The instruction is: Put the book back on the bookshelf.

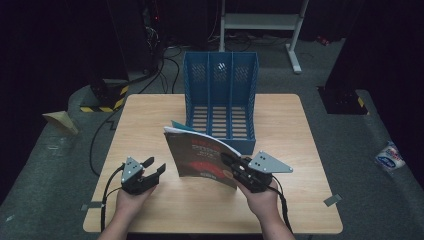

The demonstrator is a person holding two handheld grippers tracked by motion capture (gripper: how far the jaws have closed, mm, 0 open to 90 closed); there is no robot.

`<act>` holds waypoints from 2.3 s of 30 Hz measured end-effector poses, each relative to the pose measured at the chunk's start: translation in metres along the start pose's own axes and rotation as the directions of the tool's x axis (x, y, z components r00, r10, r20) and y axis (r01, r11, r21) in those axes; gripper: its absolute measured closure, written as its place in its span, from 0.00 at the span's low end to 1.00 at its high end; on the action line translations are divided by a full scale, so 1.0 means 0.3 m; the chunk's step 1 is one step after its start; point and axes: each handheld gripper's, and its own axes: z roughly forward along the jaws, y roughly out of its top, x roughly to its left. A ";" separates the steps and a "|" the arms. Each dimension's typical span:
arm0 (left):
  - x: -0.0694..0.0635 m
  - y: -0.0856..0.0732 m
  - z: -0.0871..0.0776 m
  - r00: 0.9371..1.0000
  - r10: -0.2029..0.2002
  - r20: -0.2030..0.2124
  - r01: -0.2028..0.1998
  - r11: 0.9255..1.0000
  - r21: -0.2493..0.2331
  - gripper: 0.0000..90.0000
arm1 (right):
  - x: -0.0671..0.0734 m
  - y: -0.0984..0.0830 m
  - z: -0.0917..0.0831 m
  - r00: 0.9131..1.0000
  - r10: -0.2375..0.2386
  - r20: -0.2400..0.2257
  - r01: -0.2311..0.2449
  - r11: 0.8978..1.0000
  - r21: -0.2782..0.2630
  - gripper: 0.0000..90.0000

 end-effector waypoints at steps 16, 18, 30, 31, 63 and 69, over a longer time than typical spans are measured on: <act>0.045 -0.095 0.058 0.995 -0.010 -0.103 0.032 0.976 0.216 0.46 | 0.011 0.005 0.001 0.999 0.024 0.025 -0.024 1.000 0.007 0.93; 0.046 -0.095 0.061 0.994 -0.010 -0.105 0.034 0.973 0.226 0.44 | 0.014 0.006 0.001 0.999 0.021 0.035 -0.021 1.000 0.006 0.92; 0.031 -0.098 0.075 0.995 0.007 -0.098 0.023 0.954 0.298 0.35 | 0.023 0.013 0.000 0.998 0.035 0.051 -0.037 0.999 0.026 0.92; 0.030 -0.097 0.076 0.995 0.006 -0.099 0.024 0.954 0.299 0.35 | 0.023 0.013 0.001 0.998 0.033 0.056 -0.035 0.999 0.026 0.92; 0.024 -0.097 0.082 0.997 0.011 -0.082 0.015 0.950 0.312 0.24 | 0.023 0.048 -0.009 0.995 0.011 0.095 -0.014 0.999 0.029 0.96; 0.024 -0.097 0.082 0.997 0.011 -0.082 0.016 0.950 0.312 0.24 | 0.024 0.061 -0.018 0.995 0.010 0.102 -0.011 1.000 0.013 0.96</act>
